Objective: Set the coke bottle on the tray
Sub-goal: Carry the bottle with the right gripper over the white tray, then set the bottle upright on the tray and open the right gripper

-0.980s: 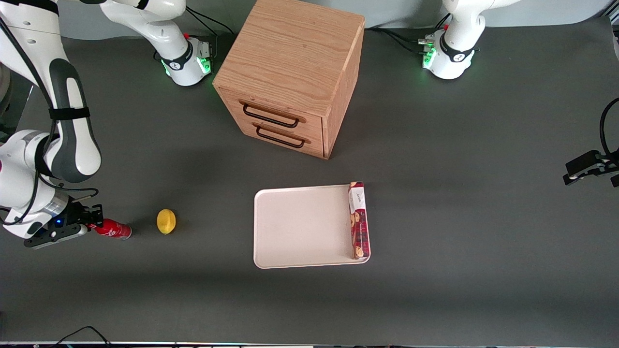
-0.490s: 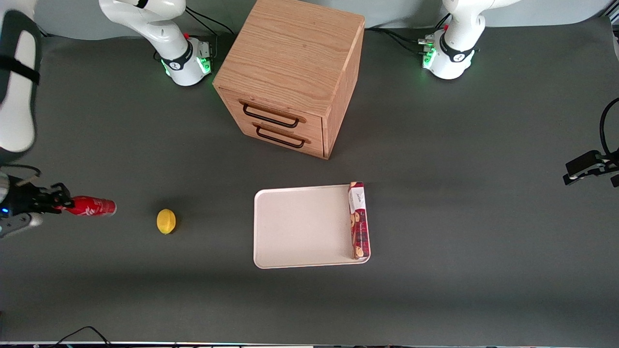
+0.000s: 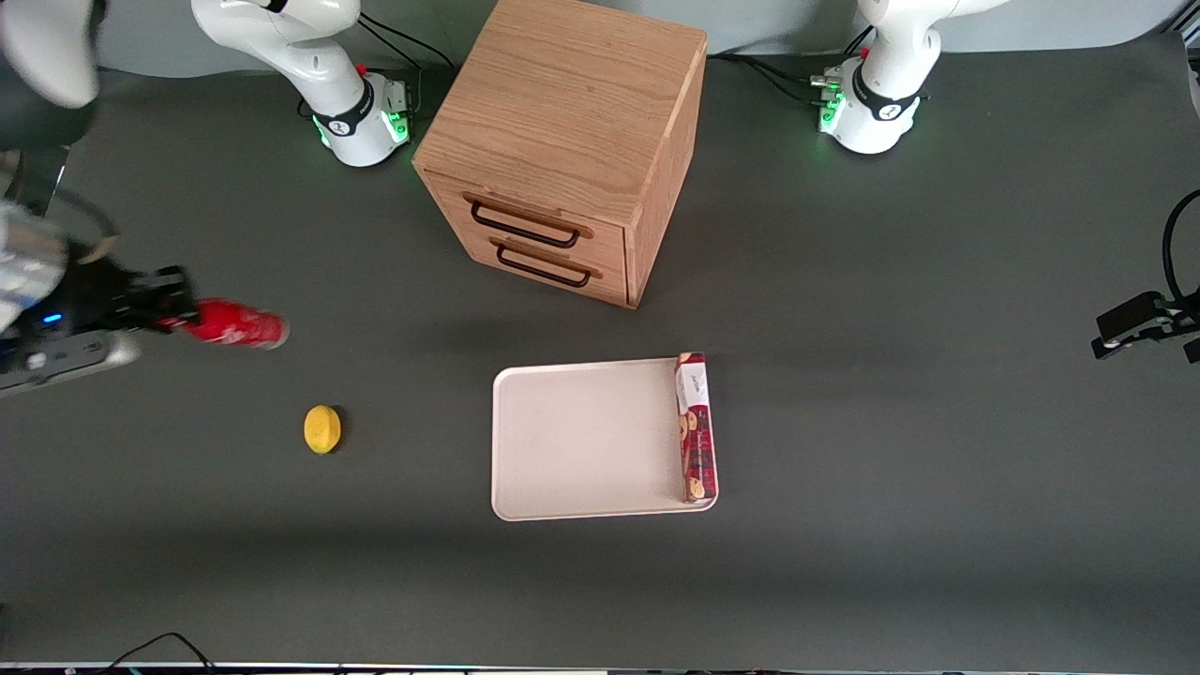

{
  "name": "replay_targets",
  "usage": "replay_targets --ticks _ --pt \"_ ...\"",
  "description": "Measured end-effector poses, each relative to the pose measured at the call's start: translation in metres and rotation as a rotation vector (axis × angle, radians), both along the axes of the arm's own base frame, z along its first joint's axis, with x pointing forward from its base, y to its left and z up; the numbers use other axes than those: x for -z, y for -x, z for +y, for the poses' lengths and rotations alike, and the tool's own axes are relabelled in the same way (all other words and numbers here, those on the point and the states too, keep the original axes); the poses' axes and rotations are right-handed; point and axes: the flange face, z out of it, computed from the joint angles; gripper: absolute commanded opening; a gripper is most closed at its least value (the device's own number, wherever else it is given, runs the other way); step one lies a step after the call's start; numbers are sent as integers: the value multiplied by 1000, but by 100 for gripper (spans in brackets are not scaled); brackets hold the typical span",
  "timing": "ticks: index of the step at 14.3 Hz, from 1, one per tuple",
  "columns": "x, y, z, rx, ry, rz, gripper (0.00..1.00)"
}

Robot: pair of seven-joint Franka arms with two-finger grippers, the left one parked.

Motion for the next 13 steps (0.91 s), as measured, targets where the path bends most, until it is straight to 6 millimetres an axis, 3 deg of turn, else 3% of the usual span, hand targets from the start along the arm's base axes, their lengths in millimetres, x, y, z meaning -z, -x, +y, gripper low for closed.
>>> replay_targets --ticks 2,5,9,13 --pt "3 18 73 116 6 7 9" --pt "36 16 146 319 -19 1 9" --pt "123 -15 199 488 -27 -35 9" --pt "219 -14 253 546 48 -109 9"
